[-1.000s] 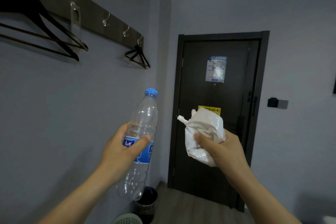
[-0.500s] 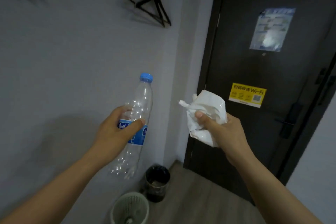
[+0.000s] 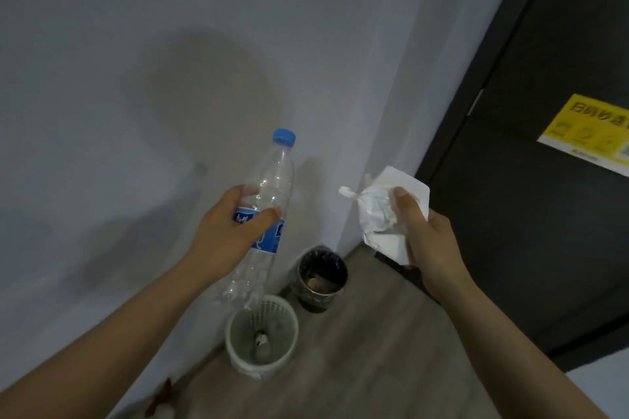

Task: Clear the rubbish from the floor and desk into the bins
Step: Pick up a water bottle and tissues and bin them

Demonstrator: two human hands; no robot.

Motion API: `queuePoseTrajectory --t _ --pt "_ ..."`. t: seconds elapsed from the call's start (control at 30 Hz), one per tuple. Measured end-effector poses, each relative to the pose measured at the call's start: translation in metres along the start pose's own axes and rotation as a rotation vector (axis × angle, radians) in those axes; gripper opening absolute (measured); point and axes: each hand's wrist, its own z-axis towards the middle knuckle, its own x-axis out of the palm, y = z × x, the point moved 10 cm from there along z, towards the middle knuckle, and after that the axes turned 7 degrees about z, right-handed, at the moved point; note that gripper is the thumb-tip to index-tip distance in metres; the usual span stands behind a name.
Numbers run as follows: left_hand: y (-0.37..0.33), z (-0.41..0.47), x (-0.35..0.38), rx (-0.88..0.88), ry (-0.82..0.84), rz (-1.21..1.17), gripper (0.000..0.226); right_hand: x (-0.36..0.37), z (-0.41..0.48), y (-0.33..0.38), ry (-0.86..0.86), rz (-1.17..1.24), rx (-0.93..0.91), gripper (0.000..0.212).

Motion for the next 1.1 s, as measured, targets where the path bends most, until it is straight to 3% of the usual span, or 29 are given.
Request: queuePoseTrajectory --t 0.23,0.33,0.43,0.47,0.57,0.7,0.83,0.93,1.1 --pt "0.066 0.094 0.026 -0.152 0.027 0.051 0.031 0.042 0.102 -0.063 0.041 -0.123 0.073 0.033" --pt "0.089 0.118 0.040 -0.208 0.035 0.061 0.032 0.049 0.138 -0.097 0.068 -0.165 0.146 0.049" --pt "0.108 0.140 0.056 -0.263 0.033 0.086 0.031 0.053 0.170 -0.128 0.100 -0.217 0.203 0.080" --pt "0.113 0.147 0.062 -0.275 0.029 0.099 0.031 0.053 0.182 -0.137 0.113 -0.228 0.206 0.080" --pt "0.132 0.164 0.083 -0.333 0.012 0.119 0.030 0.056 0.218 -0.161 0.167 -0.247 0.220 0.047" --pt "0.161 0.187 0.117 -0.414 -0.012 0.226 0.036 0.054 0.267 -0.195 0.271 -0.261 0.332 0.020" --pt "0.206 0.194 0.158 -0.587 -0.036 0.295 0.041 0.051 0.315 -0.228 0.367 -0.352 0.317 0.012" --pt "0.243 0.189 0.187 -0.714 -0.034 0.289 0.048 0.053 0.338 -0.267 0.429 -0.413 0.341 0.029" --pt "0.315 0.159 0.216 -0.919 0.030 0.328 0.050 0.064 0.345 -0.331 0.507 -0.463 0.441 0.024"
